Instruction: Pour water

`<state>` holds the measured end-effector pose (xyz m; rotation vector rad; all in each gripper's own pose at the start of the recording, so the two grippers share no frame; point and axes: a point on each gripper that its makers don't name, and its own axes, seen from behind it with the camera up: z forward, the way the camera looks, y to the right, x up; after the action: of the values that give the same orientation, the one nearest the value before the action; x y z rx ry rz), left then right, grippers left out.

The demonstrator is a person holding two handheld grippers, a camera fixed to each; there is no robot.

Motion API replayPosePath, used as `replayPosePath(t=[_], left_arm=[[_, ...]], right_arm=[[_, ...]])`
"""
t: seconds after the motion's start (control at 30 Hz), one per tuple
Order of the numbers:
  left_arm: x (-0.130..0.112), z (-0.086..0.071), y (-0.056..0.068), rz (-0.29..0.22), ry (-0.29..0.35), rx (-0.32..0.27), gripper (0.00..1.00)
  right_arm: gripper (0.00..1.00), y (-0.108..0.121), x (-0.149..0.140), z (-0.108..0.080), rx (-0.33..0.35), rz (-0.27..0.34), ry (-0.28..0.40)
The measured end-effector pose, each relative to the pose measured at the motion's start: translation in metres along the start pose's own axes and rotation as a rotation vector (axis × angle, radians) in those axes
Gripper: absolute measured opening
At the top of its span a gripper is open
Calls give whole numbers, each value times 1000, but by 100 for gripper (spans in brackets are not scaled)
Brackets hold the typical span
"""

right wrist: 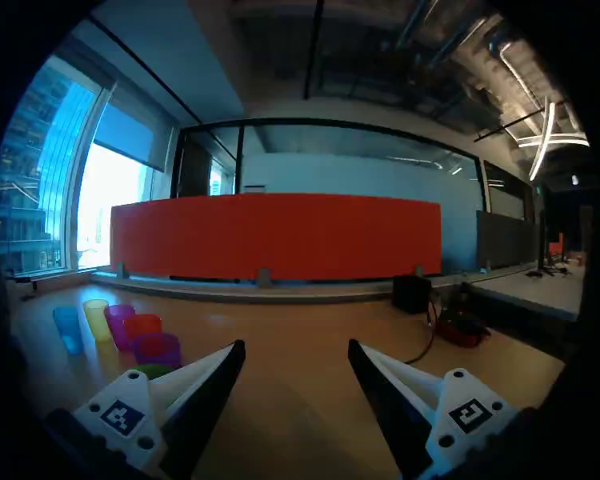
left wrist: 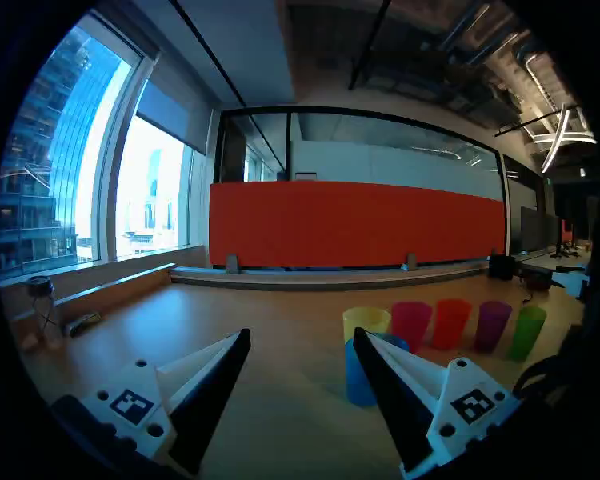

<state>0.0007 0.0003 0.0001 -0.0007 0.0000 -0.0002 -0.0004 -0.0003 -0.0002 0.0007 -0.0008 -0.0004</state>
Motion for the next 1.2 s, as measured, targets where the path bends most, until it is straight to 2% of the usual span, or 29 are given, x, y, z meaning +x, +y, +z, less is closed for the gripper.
replayPosePath(t=[0.1, 0.27, 0.5, 0.9, 1.2], left_arm=[[11, 1, 5, -3, 1, -11, 96], [41, 5, 11, 9, 8, -37, 96], [86, 15, 15, 21, 7, -68, 96], [160, 28, 9, 15, 18, -84, 96], [208, 28, 20, 12, 32, -128, 96]], right_arm=[[99, -5, -4, -3, 11, -6, -12], [99, -11, 13, -3, 46, -9, -35], [99, -12, 59, 1, 77, -1, -40], [99, -8, 141, 13, 111, -18, -14], [99, -10, 191, 19, 131, -24, 22]])
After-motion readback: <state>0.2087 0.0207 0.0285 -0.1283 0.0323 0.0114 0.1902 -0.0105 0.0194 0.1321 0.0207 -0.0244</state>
